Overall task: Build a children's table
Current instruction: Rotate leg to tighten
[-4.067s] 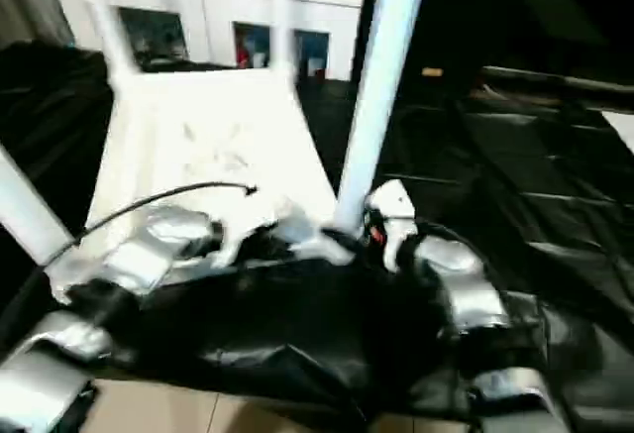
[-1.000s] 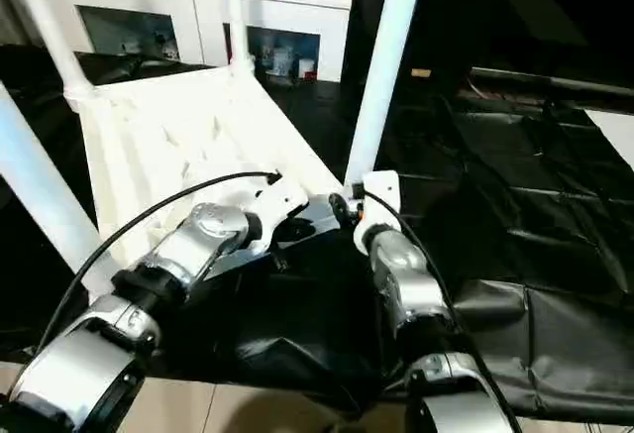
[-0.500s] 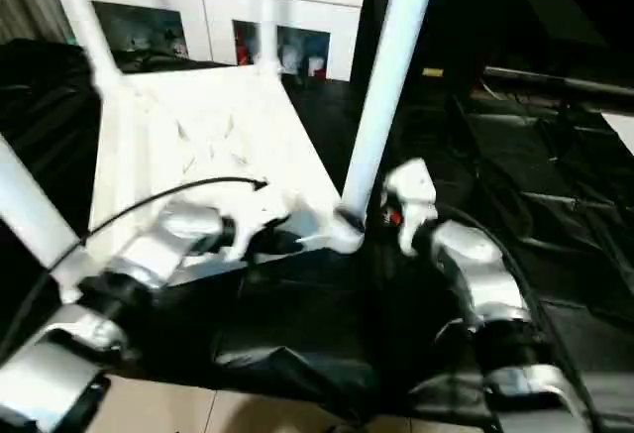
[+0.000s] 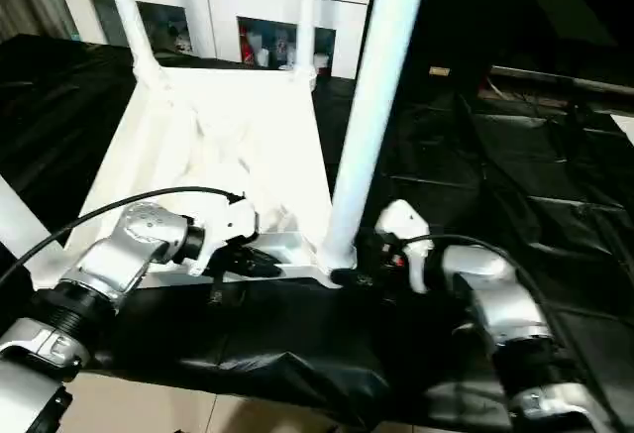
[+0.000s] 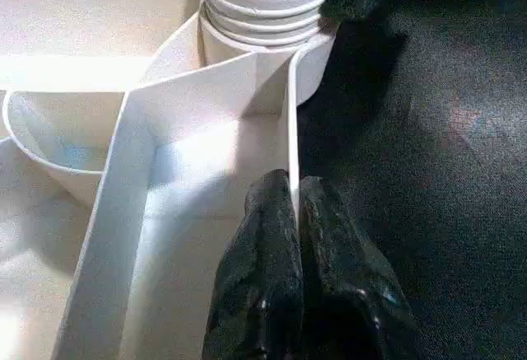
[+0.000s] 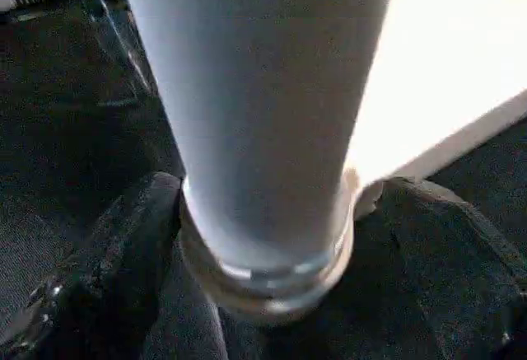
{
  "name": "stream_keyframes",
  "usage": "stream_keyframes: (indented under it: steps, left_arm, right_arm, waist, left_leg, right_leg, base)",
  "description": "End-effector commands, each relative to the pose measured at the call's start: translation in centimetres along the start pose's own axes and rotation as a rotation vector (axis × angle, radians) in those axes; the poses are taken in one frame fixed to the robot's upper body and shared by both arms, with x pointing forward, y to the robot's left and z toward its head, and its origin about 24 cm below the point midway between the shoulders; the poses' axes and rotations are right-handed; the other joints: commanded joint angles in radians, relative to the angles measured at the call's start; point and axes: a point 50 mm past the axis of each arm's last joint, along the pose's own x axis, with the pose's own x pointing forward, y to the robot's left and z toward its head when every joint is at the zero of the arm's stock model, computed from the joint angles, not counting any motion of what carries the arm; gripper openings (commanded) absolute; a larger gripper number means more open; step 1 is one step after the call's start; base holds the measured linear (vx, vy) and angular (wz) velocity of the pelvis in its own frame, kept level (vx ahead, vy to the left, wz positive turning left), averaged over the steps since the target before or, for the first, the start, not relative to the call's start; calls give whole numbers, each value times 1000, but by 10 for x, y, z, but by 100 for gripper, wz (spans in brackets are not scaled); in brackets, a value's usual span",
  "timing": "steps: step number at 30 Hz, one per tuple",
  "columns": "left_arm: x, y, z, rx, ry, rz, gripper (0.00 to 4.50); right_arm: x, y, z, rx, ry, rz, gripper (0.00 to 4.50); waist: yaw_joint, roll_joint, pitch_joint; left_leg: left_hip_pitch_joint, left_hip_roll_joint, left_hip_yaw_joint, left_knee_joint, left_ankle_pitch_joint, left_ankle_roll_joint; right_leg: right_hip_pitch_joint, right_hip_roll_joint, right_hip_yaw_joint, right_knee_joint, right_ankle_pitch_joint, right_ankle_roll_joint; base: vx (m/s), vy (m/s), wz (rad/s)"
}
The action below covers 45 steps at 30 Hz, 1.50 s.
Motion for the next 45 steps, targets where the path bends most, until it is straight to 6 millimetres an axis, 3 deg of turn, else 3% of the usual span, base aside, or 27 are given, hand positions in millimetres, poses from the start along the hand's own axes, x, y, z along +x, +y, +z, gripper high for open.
stream_keyframes:
  steps: [1,4,11,16,28,29,33,34,36,38,42,44,45]
  left_arm:
    - [8,-8,6,24,-26,-73,0]
    - [8,-8,5,22,-23,-70,0]
    - [5,-8,2,14,-17,-50,0]
    - [3,-8,0,6,-13,-42,0]
    - [5,-8,-3,-13,-7,-26,0]
    - [8,-4,-4,-30,-6,26,0]
    - [21,8,-2,-76,-5,171,0]
    - [24,9,-2,-87,-5,194,0]
    - [32,14,0,-128,-3,257,0]
    - [40,18,3,-174,6,329,0]
    - [50,28,8,-229,34,439,0]
    - [51,29,8,-226,45,453,0]
    - [51,30,7,-212,65,463,0]
  right_arm:
    - [1,2,4,0,-7,38,408]
    - [3,2,3,14,-1,42,408]
    - [7,0,1,27,-3,29,338]
    - [10,-1,3,24,-6,31,288]
    - [10,6,-4,38,-6,28,270]
    - [14,3,-6,44,-27,-54,269]
    - [28,-5,-12,122,-115,-316,268]
    - [30,-6,-13,149,-128,-356,268]
    - [39,-7,-18,192,-124,-457,267]
    - [48,-9,-21,224,-97,-565,267]
    - [65,-16,-18,309,-68,-785,267]
    - [68,-16,-14,303,-71,-791,267]
    - [72,-16,-10,286,-76,-784,267]
  waist:
    - [-2,-10,-61]
    - [0,-11,-63]
    - [4,-17,-63]
    - [0,-12,-62]
    - [-2,-8,-64]
    - [-2,-2,-64]
    - [-12,-6,-60]
    - [-16,-4,-56]
    - [-19,-7,-58]
    - [-24,-2,-54]
    - [-35,-1,-55]
    - [-33,-4,-57]
    - [-32,-3,-56]
  left_leg:
    - [4,-1,18,-67,-221,80]
    - [5,-2,19,-65,-201,85]
    - [4,-3,19,-65,-194,84]
    - [5,-3,18,-65,-192,82]
    - [7,-4,19,-63,-187,83]
    - [7,-4,18,-64,-186,80]
    - [7,-8,16,-68,-265,35]
    - [13,-9,17,-68,-300,26]
    - [9,-11,13,-70,-313,15]
    - [11,-13,13,-70,-329,8]
    - [10,-20,8,-70,-363,0]
    - [7,-20,6,-70,-364,5]
    - [12,-20,8,-69,-373,11]
  right_leg:
    - [55,-19,16,-47,-204,-249]
    - [55,-19,17,-44,-183,-254]
    - [55,-21,17,-44,-204,-246]
    - [55,-19,16,-43,-193,-249]
    - [56,-17,17,-42,-168,-257]
    - [56,-17,17,-41,-165,-257]
    - [52,-18,14,-57,-314,-213]
    - [40,-17,15,-67,-367,-195]
    - [46,-17,12,-70,-408,-174]
    - [37,-16,11,-75,-441,-162]
    - [34,-14,4,-87,-515,-127]
    - [37,-14,1,-89,-519,-113]
    - [32,-14,2,-92,-513,-113]
  base:
    - [0,0,0]
    - [0,0,0]
    - [0,0,0]
    - [0,0,0]
    - [0,0,0]
    - [0,0,0]
    - [0,0,0]
    - [0,0,0]
    - [0,0,0]
    - [0,0,0]
    - [0,0,0]
    - [0,0,0]
    - [0,0,0]
